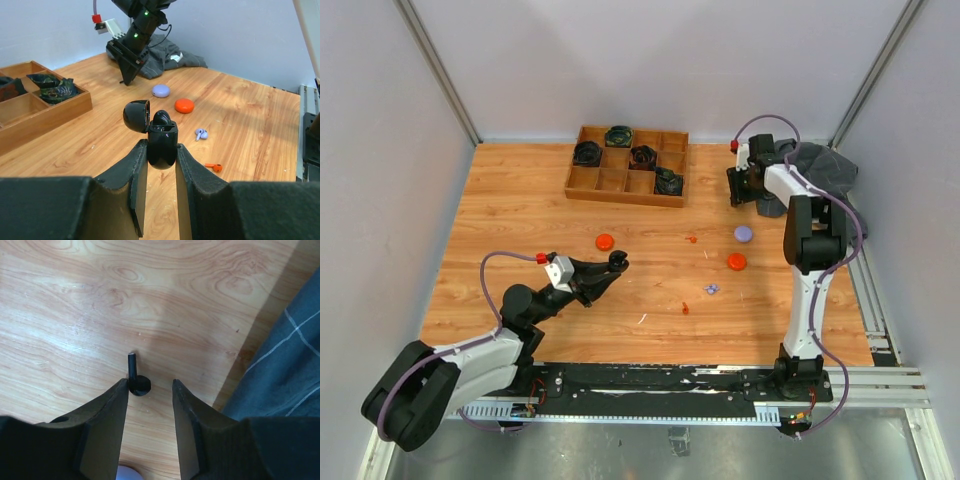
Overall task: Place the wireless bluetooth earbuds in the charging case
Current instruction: Move the earbud to the center of the board.
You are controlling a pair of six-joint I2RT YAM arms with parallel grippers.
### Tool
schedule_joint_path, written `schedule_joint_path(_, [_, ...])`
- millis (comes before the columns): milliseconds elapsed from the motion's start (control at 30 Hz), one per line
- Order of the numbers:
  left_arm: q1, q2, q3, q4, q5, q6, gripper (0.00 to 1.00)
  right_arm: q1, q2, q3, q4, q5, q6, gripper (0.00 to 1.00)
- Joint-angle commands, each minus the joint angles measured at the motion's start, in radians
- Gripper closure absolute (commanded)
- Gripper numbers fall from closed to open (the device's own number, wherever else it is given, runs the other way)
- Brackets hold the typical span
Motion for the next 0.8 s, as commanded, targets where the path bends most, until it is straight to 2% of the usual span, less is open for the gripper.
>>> schedule_joint_path(0, [0.001, 0.006, -0.009, 0.046, 0.01, 0.018, 1.0, -0.013, 0.039, 0.058, -0.064, -0.018, -0.055, 0.59])
schedule_joint_path(233, [0.001, 0.014, -0.008, 0.046, 0.015, 0.017, 1.0, -0.012, 0.076, 0.091, -0.099, -0.039, -0.076, 0.67])
schedule_joint_path(400, [0.001, 0.014, -0.006, 0.046, 0.021, 0.015, 1.0, -0.012, 0.07, 0.085, -0.108, -0.043, -0.081, 0.8])
schedule_joint_path(767, [0.001, -0.002, -0.007, 0.034, 0.015, 0.019, 1.0, 0.056, -0.108, -0.052, -0.087, -0.091, -0.062, 0.84])
